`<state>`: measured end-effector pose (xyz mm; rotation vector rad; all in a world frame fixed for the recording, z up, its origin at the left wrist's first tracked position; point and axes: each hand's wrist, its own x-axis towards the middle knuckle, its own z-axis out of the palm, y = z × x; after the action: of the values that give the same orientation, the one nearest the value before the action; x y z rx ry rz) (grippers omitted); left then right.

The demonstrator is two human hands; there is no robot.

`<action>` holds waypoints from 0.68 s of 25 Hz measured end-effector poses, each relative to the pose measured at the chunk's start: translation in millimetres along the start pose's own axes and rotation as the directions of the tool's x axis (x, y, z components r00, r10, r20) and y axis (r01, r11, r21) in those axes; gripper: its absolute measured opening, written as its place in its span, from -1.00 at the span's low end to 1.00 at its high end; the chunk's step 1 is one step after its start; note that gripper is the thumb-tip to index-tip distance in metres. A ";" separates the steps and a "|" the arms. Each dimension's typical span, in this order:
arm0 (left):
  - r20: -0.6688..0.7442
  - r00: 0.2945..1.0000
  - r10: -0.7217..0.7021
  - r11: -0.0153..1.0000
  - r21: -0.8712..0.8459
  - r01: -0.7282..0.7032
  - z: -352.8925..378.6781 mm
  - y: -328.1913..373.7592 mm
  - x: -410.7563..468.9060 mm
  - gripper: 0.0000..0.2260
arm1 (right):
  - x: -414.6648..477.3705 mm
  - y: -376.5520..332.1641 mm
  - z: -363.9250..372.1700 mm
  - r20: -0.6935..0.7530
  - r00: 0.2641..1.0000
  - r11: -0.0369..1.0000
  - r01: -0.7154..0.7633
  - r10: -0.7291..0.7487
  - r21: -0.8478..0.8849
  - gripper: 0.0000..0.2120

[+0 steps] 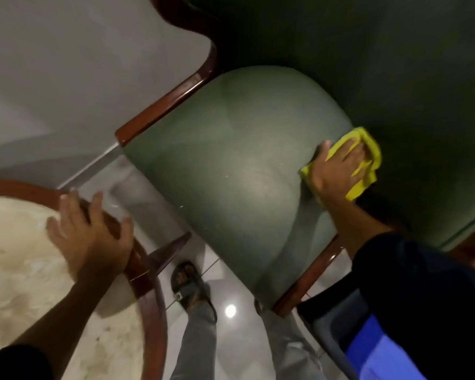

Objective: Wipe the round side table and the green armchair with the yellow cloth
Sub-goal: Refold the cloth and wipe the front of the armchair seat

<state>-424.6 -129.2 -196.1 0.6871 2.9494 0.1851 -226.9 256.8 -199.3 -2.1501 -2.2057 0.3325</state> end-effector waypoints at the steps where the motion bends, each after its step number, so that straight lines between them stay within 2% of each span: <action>1: -0.010 1.000 -0.015 1.000 0.002 0.015 -1.1 0.9 0.4 -0.42 | 12.5 -16.4 0.6 0.021 1.000 0.999 -0.018 0.017 0.041 -0.33; 2: -0.013 1.000 -0.021 1.000 0.003 0.021 -2.3 0.5 0.8 -0.43 | 13.9 -35.0 3.3 0.039 0.999 0.999 0.006 -0.008 0.043 -0.34; 4: -0.005 1.000 0.001 1.000 0.007 -0.001 -2.8 -0.2 1.7 -0.45 | -19.8 -65.5 13.1 0.036 0.981 0.981 0.191 -0.190 -0.025 -0.36; 6: 0.000 1.000 -0.007 1.000 0.024 0.007 -3.7 -0.1 0.9 -0.46 | -89.0 -83.1 20.9 0.101 0.876 0.878 0.477 -0.472 -0.038 -0.37; 7: -0.001 1.000 -0.010 1.000 0.017 0.010 -4.1 0.0 0.6 -0.46 | -122.4 -89.5 26.4 0.154 0.783 0.788 0.614 -0.603 -0.034 -0.37; 9: -0.018 1.000 -0.008 1.000 0.013 0.009 -4.2 -0.6 -0.1 -0.47 | -164.8 -112.9 39.0 0.242 0.588 0.598 0.801 -0.772 -0.039 -0.35; 12: -0.031 1.000 0.004 1.000 0.026 -0.003 1.0 -2.2 -0.4 -0.49 | -174.7 -127.2 46.7 0.297 0.327 0.308 0.945 -0.897 -0.110 -0.35; 13: -0.028 1.000 0.006 1.000 0.022 -0.005 1.5 -3.6 -0.1 -0.49 | -180.6 -108.5 48.6 0.312 0.197 0.162 0.978 -0.929 -0.135 -0.35; 15: -0.011 1.000 0.006 1.000 0.006 -0.005 1.0 -3.5 0.0 -0.50 | -206.6 -34.3 41.8 0.473 -0.060 -0.157 0.973 -0.879 -0.170 -0.36; 16: 0.002 1.000 0.003 1.000 -0.003 -0.003 -0.1 -3.0 -0.1 -0.50 | -216.0 8.5 33.9 0.533 -0.141 -0.258 0.954 -0.834 -0.150 -0.38; 17: 0.017 1.000 -0.001 1.000 -0.008 0.001 -1.6 -1.7 -0.8 -0.50 | -213.1 44.0 25.4 0.538 -0.172 -0.277 0.954 -0.826 -0.119 -0.40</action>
<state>-424.8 -131.3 -194.7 0.6832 2.9312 0.1894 -180.5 42.8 -207.0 0.4855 -3.4526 -0.1863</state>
